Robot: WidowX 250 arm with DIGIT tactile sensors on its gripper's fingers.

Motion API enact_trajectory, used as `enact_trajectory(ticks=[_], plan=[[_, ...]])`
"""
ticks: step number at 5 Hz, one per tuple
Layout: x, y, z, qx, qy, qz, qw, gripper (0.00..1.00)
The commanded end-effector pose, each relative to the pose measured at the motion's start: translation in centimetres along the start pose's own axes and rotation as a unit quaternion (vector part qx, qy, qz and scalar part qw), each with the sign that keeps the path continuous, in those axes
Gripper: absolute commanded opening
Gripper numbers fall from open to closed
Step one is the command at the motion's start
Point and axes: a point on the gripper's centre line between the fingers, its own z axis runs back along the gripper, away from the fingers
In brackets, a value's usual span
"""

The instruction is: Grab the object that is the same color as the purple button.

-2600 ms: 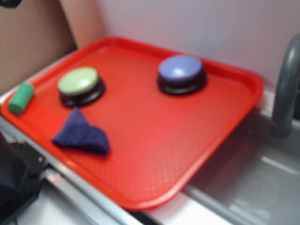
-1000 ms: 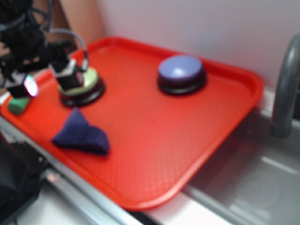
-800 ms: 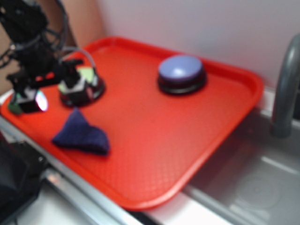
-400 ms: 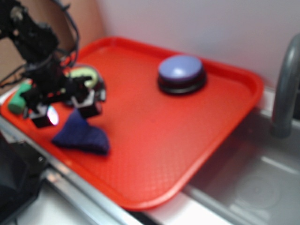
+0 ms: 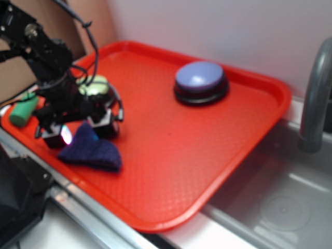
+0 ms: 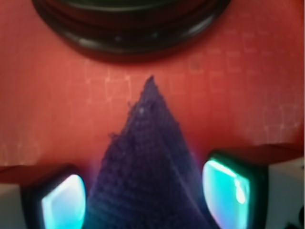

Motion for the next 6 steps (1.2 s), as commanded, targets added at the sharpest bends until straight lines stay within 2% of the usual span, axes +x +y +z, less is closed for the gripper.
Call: enact_trajectory(ticks=[1, 4, 6], plan=[[-0.1, 0.1, -0.3, -0.007, -0.014, -0.008, 1.0, 0.0], [0.2, 0.4, 0.2, -0.008, -0.022, 0.005, 1.0, 0.0], [0.5, 0.4, 2.5, -0.006, -0.027, -0.004, 1.0, 0.0]])
